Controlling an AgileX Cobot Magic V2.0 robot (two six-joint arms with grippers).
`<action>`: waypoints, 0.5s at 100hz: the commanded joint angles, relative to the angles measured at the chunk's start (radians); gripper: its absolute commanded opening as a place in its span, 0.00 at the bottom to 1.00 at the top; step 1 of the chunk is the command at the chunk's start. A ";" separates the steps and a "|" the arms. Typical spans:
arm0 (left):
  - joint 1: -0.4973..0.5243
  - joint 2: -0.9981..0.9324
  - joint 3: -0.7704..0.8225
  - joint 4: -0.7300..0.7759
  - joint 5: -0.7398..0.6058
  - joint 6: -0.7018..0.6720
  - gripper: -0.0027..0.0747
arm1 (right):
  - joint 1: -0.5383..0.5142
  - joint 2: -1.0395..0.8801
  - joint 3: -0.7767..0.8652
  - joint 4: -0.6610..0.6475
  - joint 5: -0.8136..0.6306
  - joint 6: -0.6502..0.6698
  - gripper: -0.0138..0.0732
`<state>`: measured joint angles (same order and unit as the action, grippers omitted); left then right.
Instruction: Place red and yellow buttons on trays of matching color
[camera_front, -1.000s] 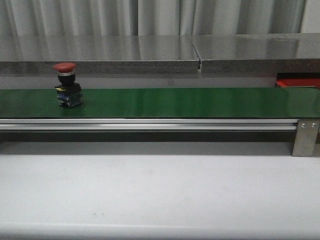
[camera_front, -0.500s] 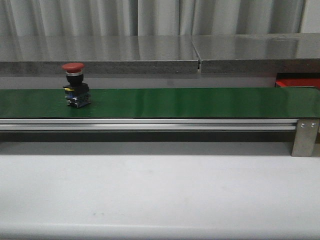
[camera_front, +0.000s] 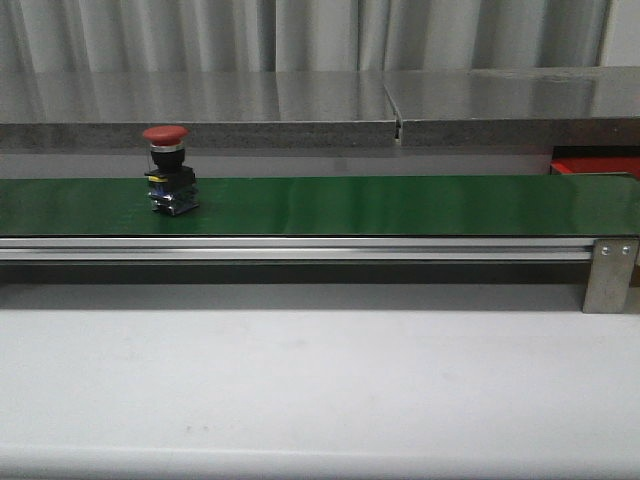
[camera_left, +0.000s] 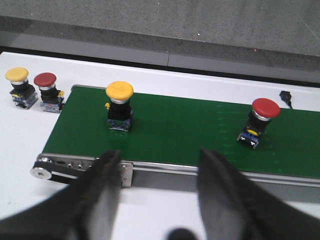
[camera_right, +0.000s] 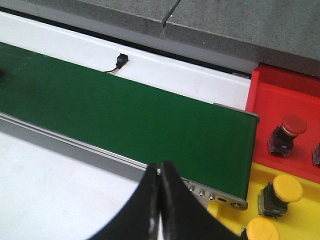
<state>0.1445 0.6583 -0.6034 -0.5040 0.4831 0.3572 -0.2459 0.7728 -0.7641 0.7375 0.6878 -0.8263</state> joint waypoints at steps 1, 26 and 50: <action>-0.007 -0.025 -0.003 -0.034 -0.030 -0.001 0.11 | 0.000 -0.009 -0.026 0.024 -0.042 -0.007 0.03; -0.007 -0.044 0.047 -0.035 -0.024 -0.001 0.01 | 0.000 -0.007 -0.026 0.032 -0.064 -0.007 0.03; -0.007 -0.044 0.054 -0.035 -0.024 -0.001 0.01 | 0.000 0.013 -0.026 0.036 -0.004 -0.008 0.11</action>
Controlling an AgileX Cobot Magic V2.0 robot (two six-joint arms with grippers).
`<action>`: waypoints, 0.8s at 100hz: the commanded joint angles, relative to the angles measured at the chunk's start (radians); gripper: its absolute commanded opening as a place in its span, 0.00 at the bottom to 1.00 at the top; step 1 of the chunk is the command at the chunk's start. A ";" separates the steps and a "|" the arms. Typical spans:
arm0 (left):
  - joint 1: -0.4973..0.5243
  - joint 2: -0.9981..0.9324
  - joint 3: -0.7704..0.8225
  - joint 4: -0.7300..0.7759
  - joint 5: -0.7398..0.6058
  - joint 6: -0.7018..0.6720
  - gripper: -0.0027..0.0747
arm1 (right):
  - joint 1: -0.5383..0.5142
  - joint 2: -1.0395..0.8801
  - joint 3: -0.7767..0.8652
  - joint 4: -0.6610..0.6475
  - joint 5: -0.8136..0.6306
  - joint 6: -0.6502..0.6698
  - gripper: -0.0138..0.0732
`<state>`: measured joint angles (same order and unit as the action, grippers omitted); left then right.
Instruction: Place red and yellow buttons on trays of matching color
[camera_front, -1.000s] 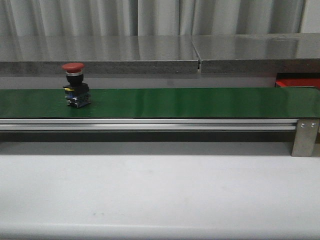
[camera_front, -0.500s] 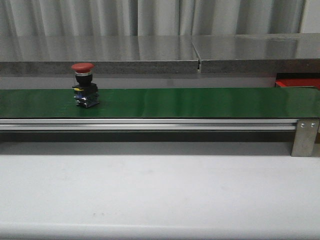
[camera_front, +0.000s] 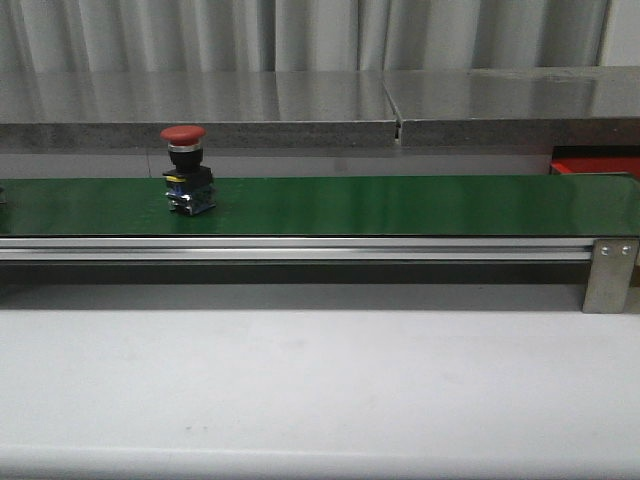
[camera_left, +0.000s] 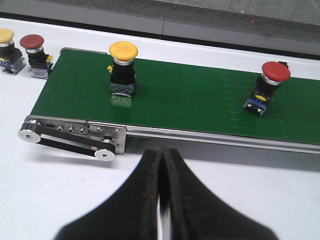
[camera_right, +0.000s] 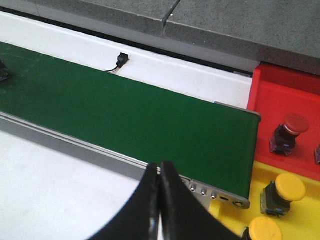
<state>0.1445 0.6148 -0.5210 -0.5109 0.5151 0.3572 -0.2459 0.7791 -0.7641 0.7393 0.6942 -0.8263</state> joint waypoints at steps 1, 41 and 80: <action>-0.007 -0.001 -0.028 -0.028 -0.056 -0.001 0.01 | 0.000 0.007 -0.026 0.034 -0.008 -0.008 0.12; -0.007 -0.001 -0.028 -0.028 -0.056 -0.001 0.01 | 0.000 0.011 -0.030 0.192 0.000 -0.008 0.86; -0.007 -0.001 -0.028 -0.028 -0.056 -0.001 0.01 | 0.111 0.287 -0.300 0.190 0.118 -0.010 0.83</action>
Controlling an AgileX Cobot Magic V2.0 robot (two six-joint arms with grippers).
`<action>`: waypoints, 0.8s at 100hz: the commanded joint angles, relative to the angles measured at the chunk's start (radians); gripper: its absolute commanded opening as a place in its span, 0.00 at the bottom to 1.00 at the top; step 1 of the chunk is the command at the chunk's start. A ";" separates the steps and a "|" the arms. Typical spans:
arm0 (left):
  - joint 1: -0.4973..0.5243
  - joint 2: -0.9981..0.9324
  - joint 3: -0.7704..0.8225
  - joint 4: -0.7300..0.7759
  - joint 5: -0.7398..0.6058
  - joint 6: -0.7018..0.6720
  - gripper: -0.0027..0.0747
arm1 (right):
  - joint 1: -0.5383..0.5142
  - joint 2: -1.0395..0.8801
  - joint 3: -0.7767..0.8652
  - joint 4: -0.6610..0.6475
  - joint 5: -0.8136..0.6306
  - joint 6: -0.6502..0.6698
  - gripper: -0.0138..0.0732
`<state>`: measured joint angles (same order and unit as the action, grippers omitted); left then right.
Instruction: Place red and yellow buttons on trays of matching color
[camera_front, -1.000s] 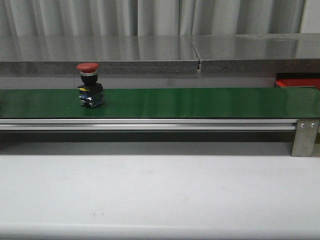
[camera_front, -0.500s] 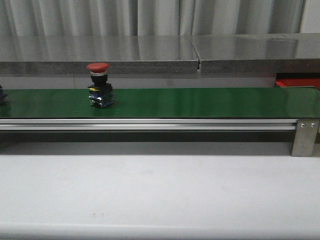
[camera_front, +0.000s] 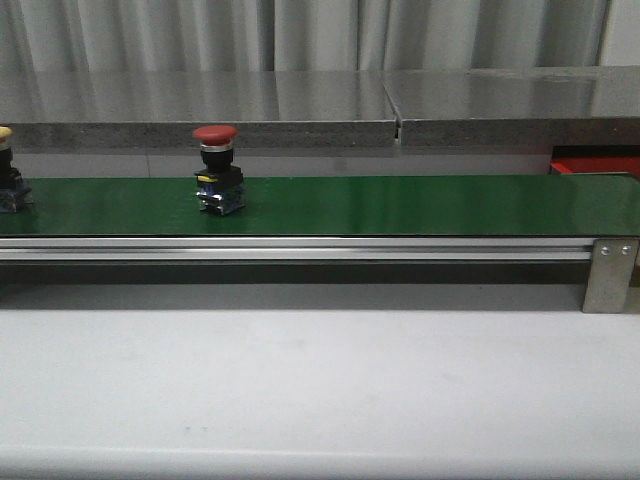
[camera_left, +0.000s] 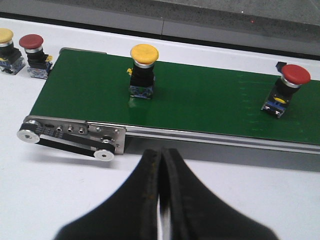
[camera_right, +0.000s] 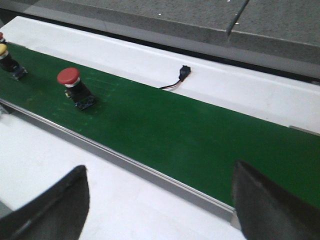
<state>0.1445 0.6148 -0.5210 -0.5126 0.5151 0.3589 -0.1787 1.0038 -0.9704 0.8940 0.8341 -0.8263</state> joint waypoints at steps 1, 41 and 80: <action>-0.007 -0.001 -0.028 -0.027 -0.056 -0.003 0.01 | 0.048 0.068 -0.099 0.033 -0.024 -0.010 0.83; -0.007 -0.001 -0.028 -0.027 -0.056 -0.003 0.01 | 0.374 0.429 -0.383 -0.234 -0.158 -0.006 0.83; -0.007 -0.001 -0.028 -0.027 -0.056 -0.003 0.01 | 0.546 0.721 -0.614 -0.409 -0.159 0.167 0.82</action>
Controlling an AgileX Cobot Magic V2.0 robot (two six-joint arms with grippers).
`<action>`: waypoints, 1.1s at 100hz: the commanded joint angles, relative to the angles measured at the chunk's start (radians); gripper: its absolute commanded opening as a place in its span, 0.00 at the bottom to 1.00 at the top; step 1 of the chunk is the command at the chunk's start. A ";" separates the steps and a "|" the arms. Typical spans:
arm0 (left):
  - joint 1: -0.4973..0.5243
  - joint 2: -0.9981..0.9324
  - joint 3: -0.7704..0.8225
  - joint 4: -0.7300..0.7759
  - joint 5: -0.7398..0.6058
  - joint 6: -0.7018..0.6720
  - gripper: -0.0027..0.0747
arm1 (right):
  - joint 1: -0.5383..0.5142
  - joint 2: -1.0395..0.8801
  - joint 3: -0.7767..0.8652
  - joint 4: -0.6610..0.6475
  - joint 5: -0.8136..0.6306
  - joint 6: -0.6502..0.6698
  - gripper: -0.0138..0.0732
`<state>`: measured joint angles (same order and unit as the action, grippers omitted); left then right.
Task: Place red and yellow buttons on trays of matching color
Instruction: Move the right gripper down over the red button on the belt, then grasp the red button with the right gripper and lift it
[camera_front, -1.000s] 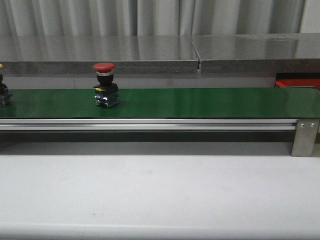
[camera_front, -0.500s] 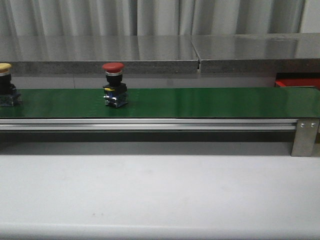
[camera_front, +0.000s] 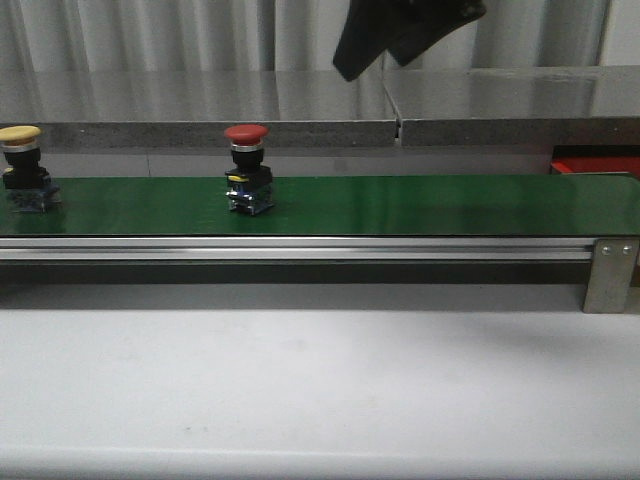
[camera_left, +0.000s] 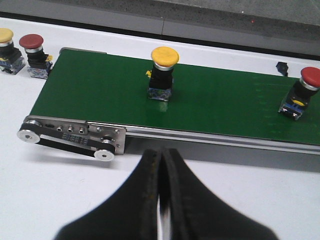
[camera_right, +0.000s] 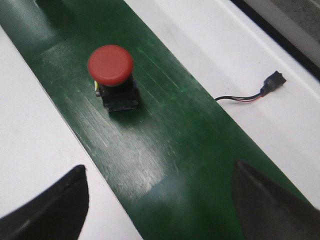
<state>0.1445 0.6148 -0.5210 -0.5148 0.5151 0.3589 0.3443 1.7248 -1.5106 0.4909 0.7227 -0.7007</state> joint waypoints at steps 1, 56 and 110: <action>-0.007 -0.001 -0.028 -0.024 -0.056 -0.003 0.01 | 0.027 0.003 -0.081 -0.007 -0.047 0.042 0.81; -0.007 -0.001 -0.028 -0.024 -0.056 -0.003 0.01 | 0.108 0.154 -0.170 -0.016 -0.119 0.054 0.78; -0.007 -0.001 -0.028 -0.024 -0.056 -0.003 0.01 | 0.112 0.185 -0.170 -0.016 -0.141 0.076 0.78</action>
<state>0.1445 0.6148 -0.5210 -0.5148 0.5151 0.3589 0.4535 1.9679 -1.6406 0.4636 0.6314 -0.6363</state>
